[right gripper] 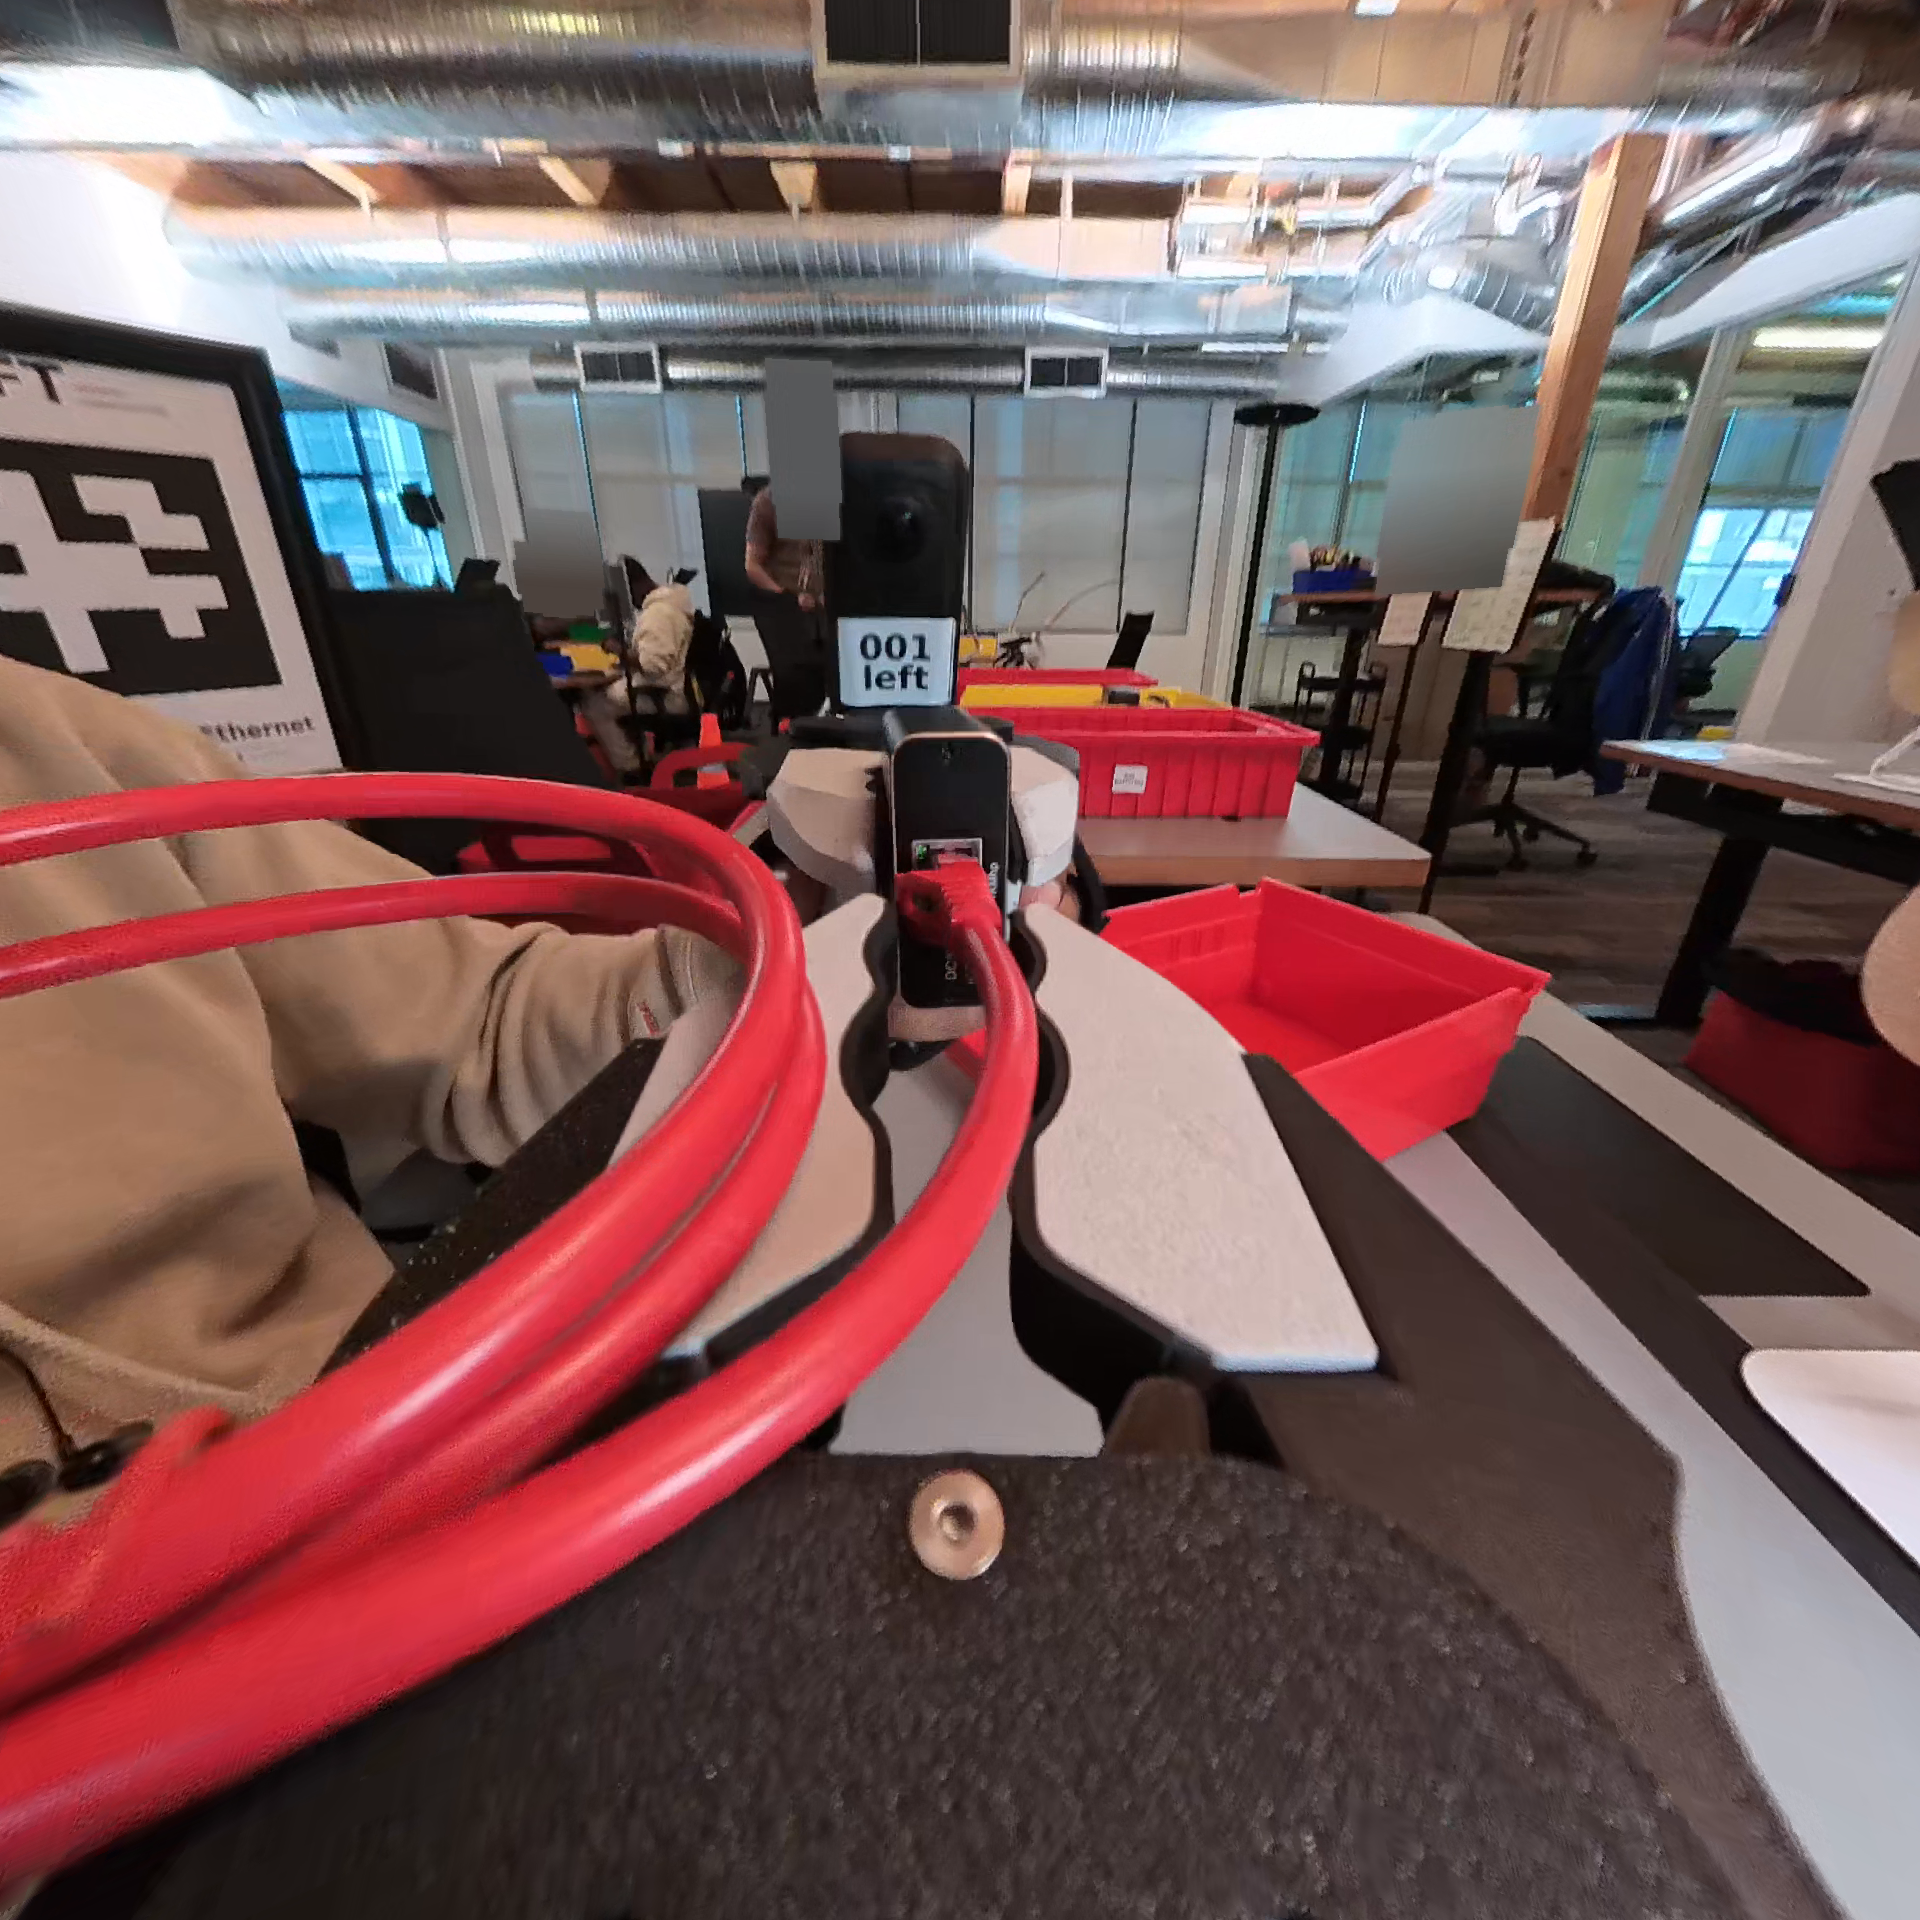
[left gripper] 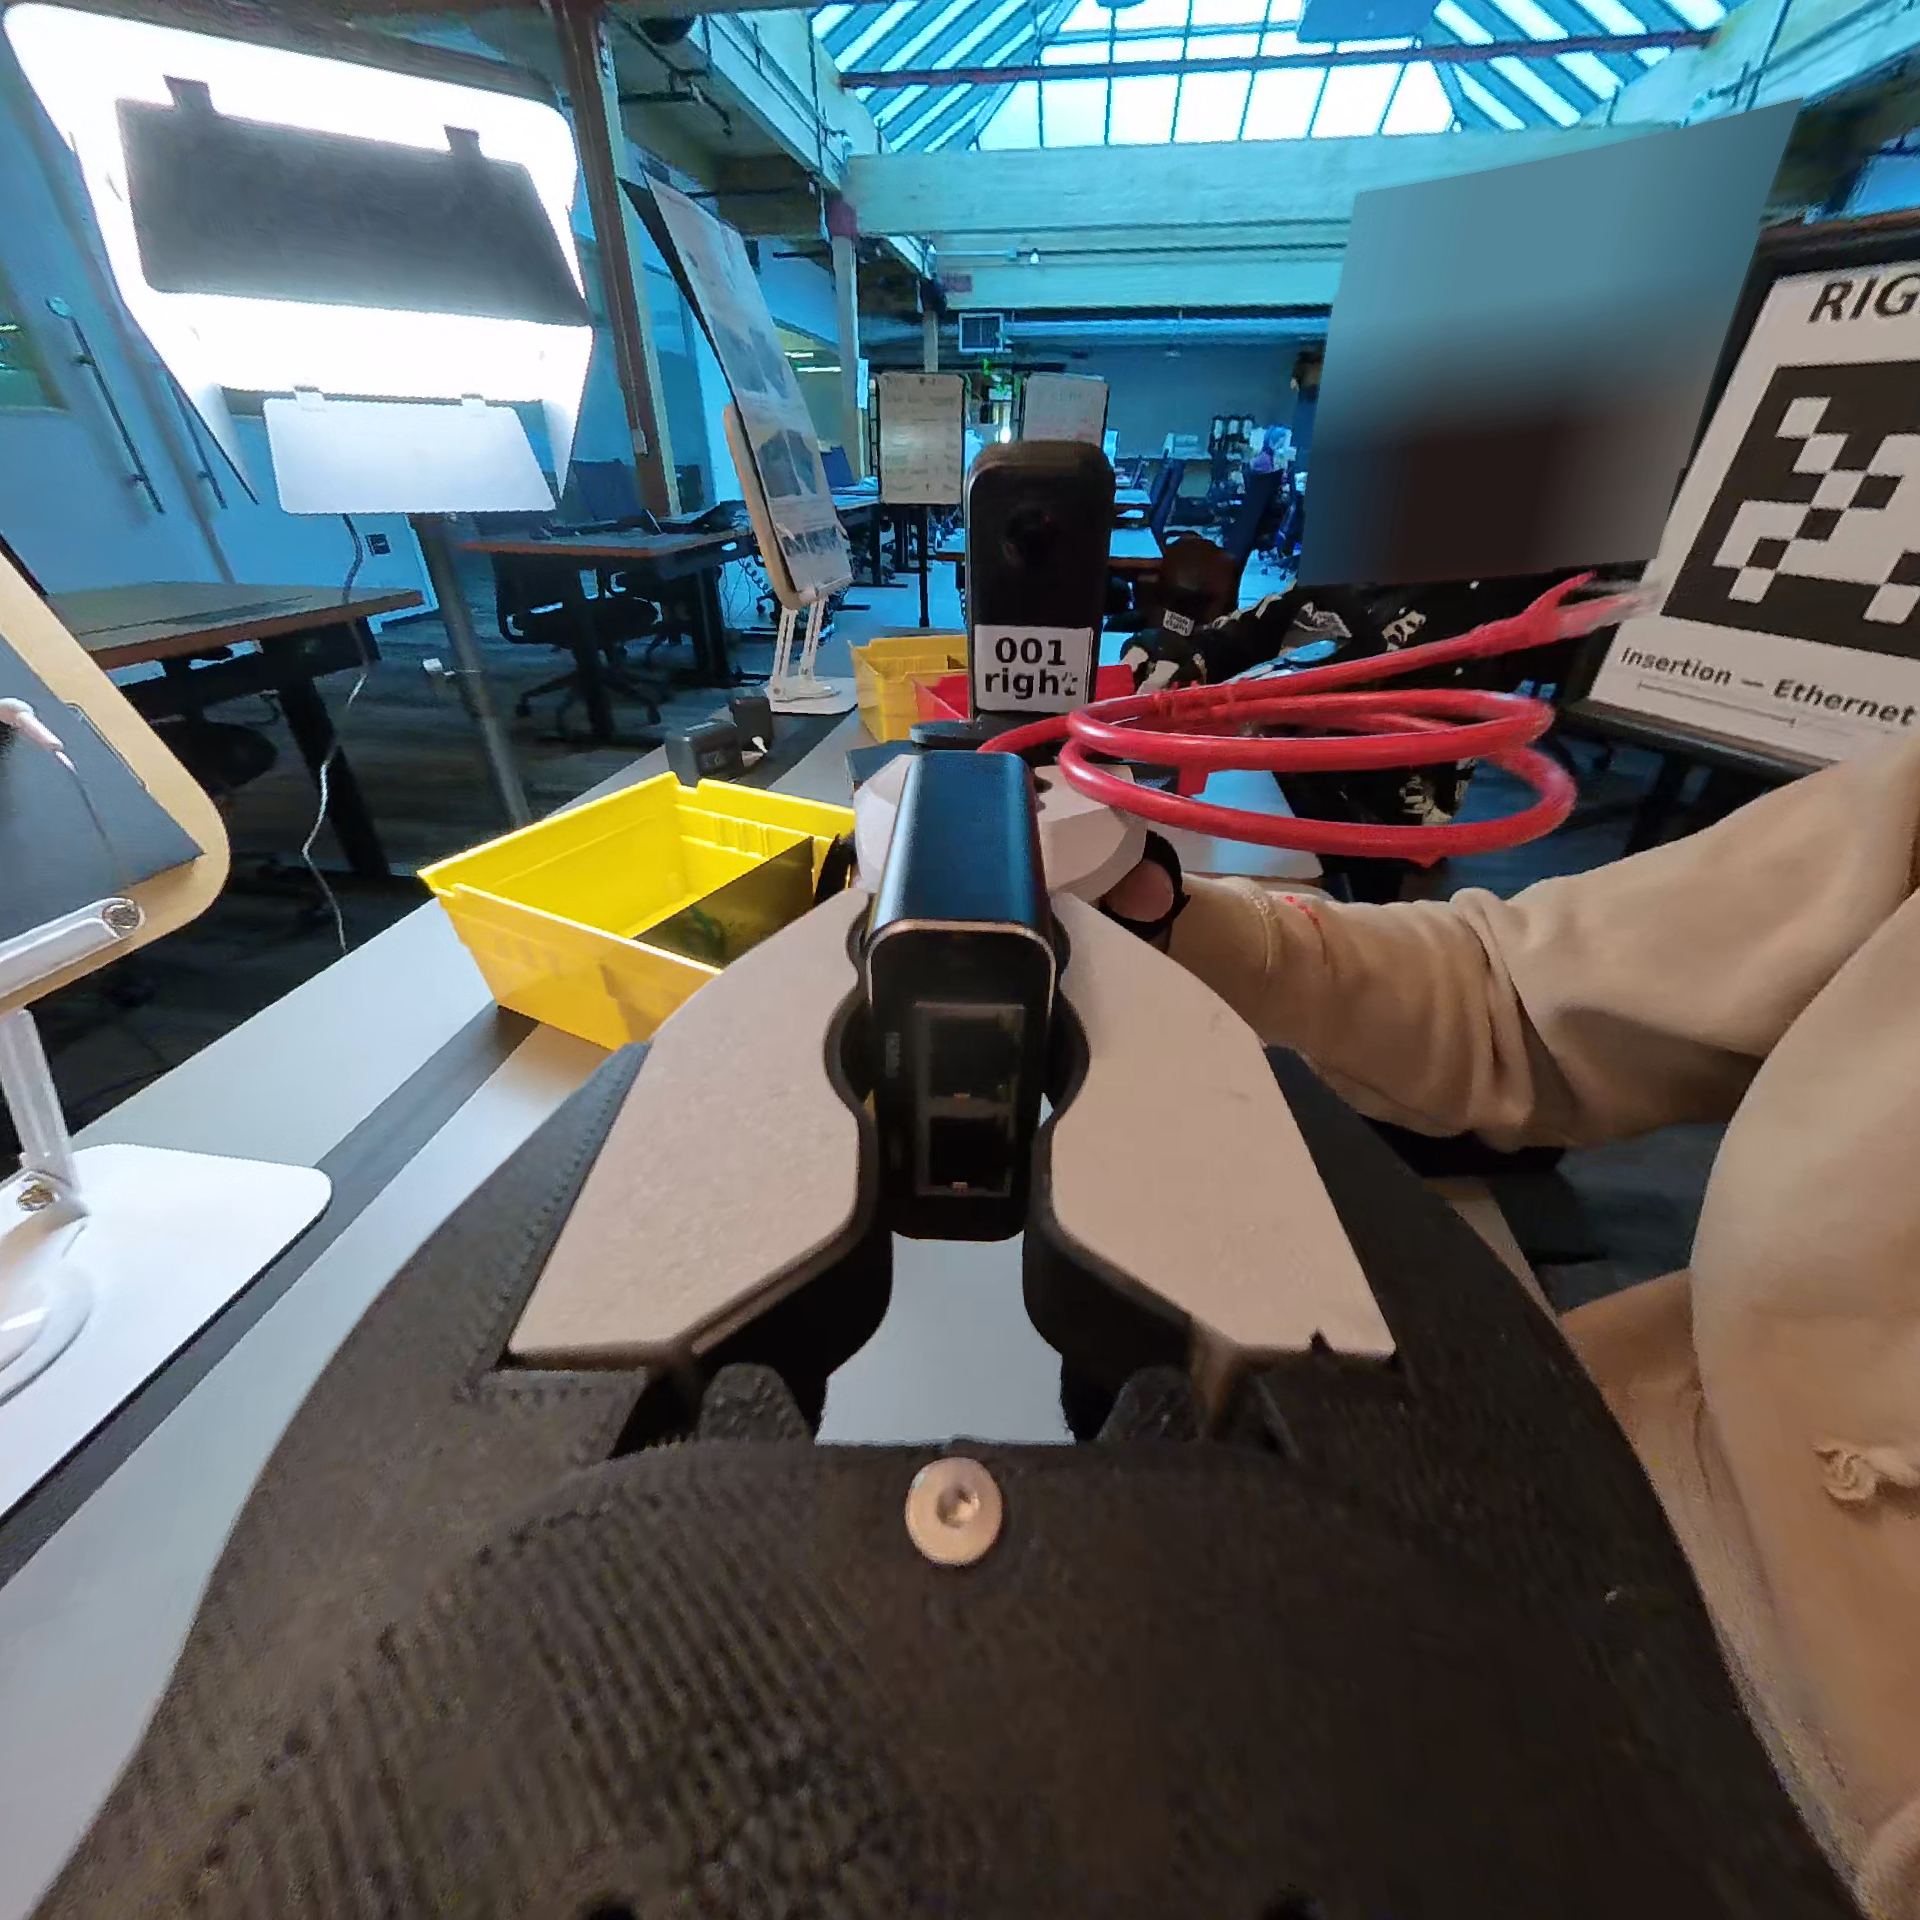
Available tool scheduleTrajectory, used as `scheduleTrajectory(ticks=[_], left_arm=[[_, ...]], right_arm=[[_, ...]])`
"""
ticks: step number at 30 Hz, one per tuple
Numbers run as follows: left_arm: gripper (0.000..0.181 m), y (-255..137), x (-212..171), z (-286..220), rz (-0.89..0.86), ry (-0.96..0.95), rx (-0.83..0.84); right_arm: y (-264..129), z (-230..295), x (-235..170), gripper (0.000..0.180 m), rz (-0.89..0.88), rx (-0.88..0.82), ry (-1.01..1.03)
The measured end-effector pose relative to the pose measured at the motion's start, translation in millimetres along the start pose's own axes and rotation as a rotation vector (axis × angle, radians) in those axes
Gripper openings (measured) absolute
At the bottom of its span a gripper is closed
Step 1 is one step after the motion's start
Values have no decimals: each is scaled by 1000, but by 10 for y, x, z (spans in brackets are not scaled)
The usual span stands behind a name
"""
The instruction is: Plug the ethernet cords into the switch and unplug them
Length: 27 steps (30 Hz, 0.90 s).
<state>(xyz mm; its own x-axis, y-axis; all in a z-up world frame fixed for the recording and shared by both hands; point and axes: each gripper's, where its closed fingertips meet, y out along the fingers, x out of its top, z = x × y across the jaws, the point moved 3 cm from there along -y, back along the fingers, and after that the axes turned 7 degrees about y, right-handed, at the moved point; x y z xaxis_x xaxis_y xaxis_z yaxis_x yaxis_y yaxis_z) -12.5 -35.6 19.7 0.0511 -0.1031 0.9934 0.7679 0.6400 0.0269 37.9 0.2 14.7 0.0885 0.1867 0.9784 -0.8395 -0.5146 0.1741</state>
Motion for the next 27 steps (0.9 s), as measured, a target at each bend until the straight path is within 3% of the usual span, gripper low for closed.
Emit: scheduleTrajectory(ticks=[9,13,24,27], left_arm=[[27,18,5,11,36,-42,35],[27,11,0,8,108,53,104],[27,-37,51,0,96,104,142],[27,-35,83,-12,86,111,142]], right_arm=[[-14,-19,44,18,-23,-34,-7],[0,-40,45,17,-24,-57,8],[68,18,130,21,-34,-256,-184],[58,47,151,14,-78,-280,-241]])
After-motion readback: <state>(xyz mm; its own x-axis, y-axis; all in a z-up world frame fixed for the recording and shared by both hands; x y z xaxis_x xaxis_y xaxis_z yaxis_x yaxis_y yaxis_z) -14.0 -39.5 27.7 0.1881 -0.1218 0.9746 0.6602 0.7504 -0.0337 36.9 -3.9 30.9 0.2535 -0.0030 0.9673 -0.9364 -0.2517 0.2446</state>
